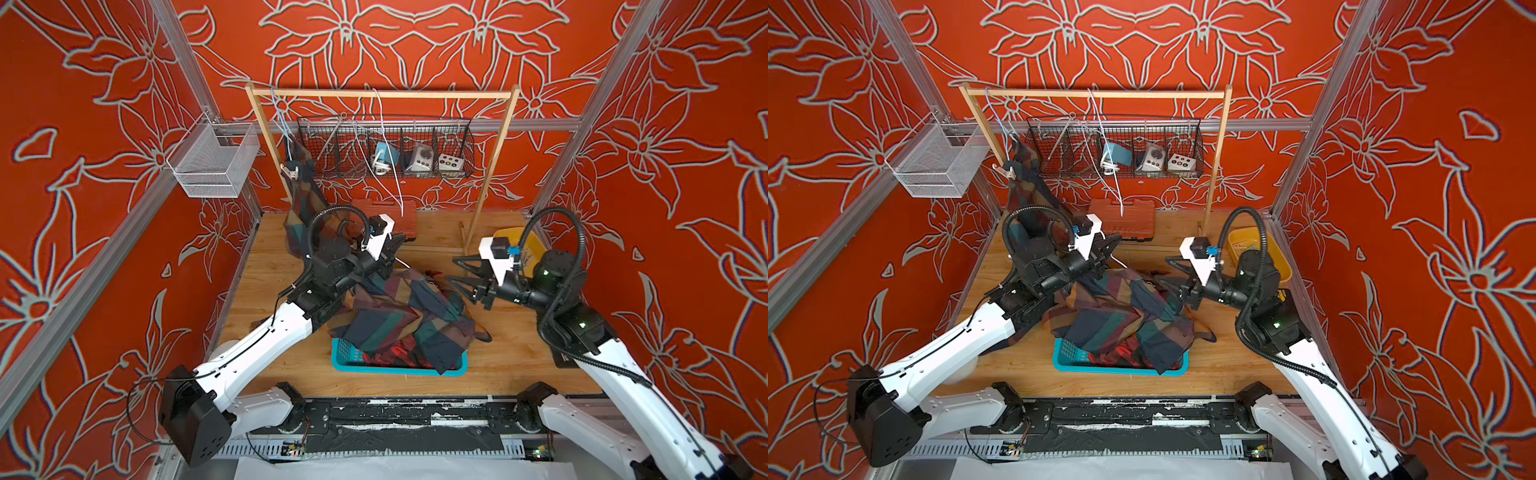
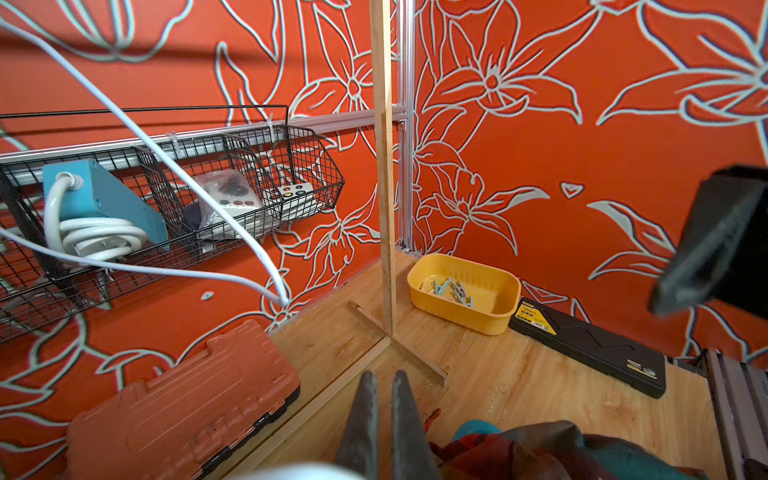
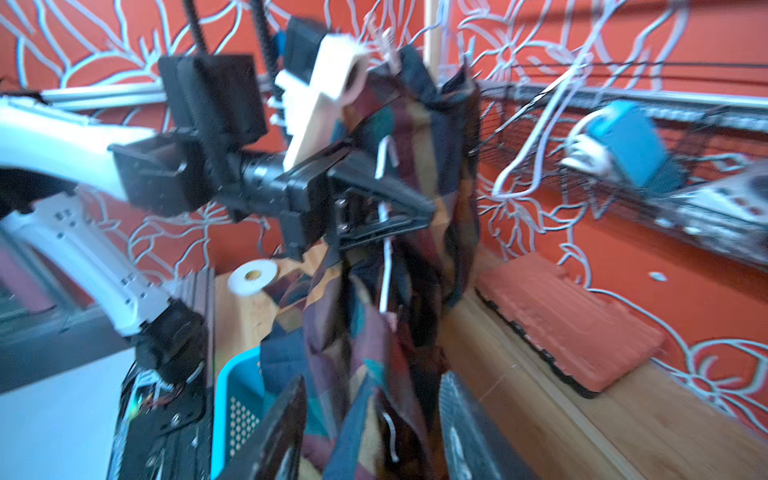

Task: Remove the clothespins securing long-sleeve shirts to the hanger
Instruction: Remove the clamp from the hanger.

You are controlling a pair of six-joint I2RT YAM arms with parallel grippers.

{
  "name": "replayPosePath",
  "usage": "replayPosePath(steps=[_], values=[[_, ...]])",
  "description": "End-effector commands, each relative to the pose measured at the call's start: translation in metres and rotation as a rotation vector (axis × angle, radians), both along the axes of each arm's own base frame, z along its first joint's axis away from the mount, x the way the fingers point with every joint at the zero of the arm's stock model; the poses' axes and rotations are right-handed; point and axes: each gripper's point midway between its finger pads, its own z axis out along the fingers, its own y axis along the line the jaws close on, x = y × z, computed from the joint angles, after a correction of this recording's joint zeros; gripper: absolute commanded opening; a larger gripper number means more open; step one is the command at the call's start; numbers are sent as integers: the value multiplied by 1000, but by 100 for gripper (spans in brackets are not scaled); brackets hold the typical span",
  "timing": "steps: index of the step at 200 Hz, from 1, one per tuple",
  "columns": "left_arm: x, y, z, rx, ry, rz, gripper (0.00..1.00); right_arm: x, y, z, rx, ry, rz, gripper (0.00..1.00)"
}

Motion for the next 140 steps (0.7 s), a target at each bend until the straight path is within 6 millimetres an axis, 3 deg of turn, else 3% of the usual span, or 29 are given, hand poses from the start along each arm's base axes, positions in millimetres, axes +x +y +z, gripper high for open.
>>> replayPosePath(steps=[1, 23, 78, 91, 118, 128, 140], values=[[-1, 1, 21, -28, -39, -5, 0, 6, 11, -43, -158, 20, -33, 53], [-3, 0, 22, -31, -35, -17, 0, 8, 27, -57, -220, 10, -37, 54], [-11, -1, 26, -43, -46, -44, 0, 32, 54, -64, -244, 11, -68, 54], [-13, -1, 28, -46, -51, -55, 0, 36, 60, -66, -250, 20, -66, 42], [-19, -2, 32, -49, -59, -80, 0, 42, 62, -70, -260, 28, -79, 0], [-21, -1, 34, -50, -64, -81, 6, 41, 61, -70, -262, 27, -78, 0], [-23, 1, 36, -50, -71, -78, 25, 38, 58, -67, -256, 21, -76, 0]])
